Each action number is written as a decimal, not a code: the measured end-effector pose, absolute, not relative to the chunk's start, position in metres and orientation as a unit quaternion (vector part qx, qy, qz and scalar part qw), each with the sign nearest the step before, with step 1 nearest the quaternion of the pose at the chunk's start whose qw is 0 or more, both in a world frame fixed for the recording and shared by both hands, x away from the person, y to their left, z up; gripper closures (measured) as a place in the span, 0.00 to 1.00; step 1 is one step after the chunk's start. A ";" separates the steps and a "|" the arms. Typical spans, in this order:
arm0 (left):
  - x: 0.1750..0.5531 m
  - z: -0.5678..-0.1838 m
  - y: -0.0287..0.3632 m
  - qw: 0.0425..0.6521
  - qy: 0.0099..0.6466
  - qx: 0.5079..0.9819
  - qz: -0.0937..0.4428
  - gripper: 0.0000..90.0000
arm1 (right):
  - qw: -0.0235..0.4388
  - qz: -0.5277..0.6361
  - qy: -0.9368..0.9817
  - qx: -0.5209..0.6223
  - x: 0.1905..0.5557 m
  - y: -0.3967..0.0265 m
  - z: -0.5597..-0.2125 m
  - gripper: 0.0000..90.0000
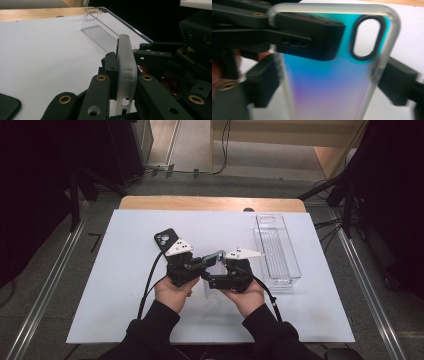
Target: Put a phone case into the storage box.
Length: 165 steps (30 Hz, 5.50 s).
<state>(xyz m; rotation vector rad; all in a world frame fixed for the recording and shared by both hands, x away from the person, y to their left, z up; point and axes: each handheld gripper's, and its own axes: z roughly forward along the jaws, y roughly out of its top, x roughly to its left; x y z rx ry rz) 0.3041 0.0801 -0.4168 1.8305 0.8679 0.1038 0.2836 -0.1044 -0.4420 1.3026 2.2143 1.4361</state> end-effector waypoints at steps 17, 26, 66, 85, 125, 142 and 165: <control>0.310 -0.416 0.086 0.515 0.386 0.765 0.017 0.68 | 0.105 0.487 0.750 0.435 0.282 -0.104 -0.441 0.17; 0.309 -0.416 0.083 0.516 0.377 0.769 0.012 0.56 | 0.106 0.480 0.753 0.436 0.282 -0.102 -0.441 0.17; 0.310 -0.419 0.127 0.485 0.353 0.799 -0.039 0.37 | 0.126 0.457 0.738 0.480 0.301 -0.139 -0.441 0.17; 0.302 -0.444 0.157 0.418 0.323 0.847 -0.053 0.37 | 0.108 0.470 0.746 0.459 0.302 -0.150 -0.424 0.17; 0.287 -0.456 0.200 0.405 0.373 0.833 -0.055 0.37 | 0.154 0.479 0.716 0.483 0.320 -0.232 -0.370 0.17; 0.288 -0.457 0.206 0.411 0.389 0.824 -0.041 0.37 | 0.205 0.454 0.691 0.524 0.348 -0.253 -0.372 0.17; 0.288 -0.458 0.208 0.406 0.396 0.823 -0.036 0.37 | 0.239 0.415 0.671 0.566 0.414 -0.268 -0.372 0.17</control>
